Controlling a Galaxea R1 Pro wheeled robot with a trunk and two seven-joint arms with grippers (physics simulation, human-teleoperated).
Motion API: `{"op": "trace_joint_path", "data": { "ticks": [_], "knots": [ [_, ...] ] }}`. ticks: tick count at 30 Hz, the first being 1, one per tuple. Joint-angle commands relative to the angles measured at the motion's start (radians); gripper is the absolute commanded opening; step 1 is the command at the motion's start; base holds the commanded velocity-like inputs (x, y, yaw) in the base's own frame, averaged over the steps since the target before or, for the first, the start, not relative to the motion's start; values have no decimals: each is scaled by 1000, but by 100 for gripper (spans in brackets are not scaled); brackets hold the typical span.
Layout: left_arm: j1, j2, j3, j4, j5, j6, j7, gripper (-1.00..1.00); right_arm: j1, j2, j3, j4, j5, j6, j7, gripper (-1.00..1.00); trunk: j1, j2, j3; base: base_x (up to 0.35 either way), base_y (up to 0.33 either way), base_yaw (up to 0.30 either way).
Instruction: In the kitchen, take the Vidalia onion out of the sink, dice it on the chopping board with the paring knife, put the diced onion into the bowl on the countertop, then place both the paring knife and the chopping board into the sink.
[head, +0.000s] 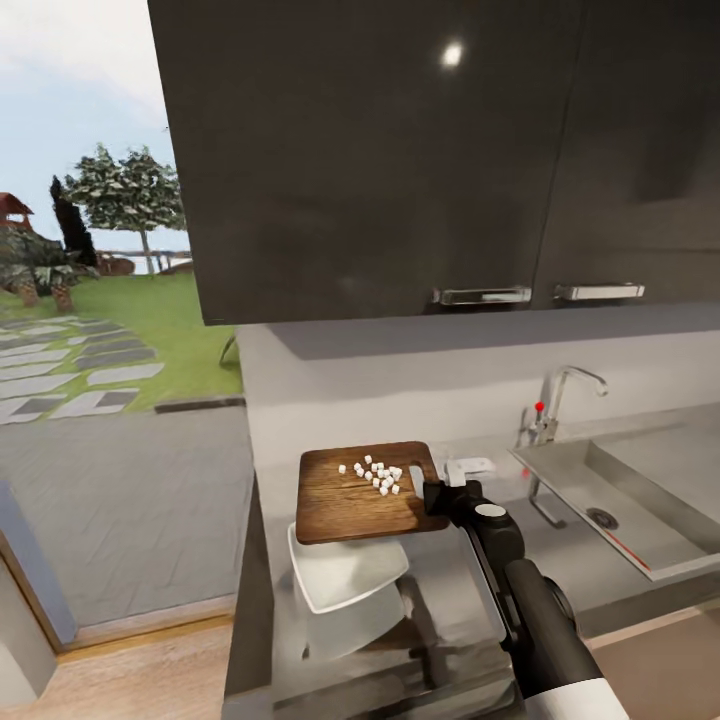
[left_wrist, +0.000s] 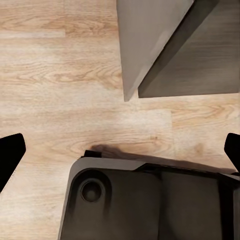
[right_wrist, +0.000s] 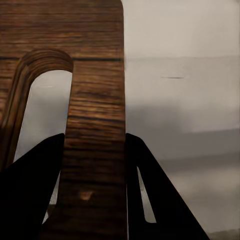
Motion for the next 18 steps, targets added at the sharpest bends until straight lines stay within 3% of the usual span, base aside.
{"op": "trace_joint_path", "data": {
  "ticks": [1,14,18],
  "knots": [
    [0,-1,1,-1,10,-1,-2,100,-1,0,2,0,6,6,-2,-100,1,-2,-2,38,49,0],
    [0,-1,1,0,10,-1,-2,100,-1,1,4,51,6,-11,8,-100,1,-2,-1,4,5,0],
    [0,-1,1,0,10,-1,-2,100,-1,1,5,94,6,-92,9,-100,1,-2,-1,0,0,0]
  ]
}}
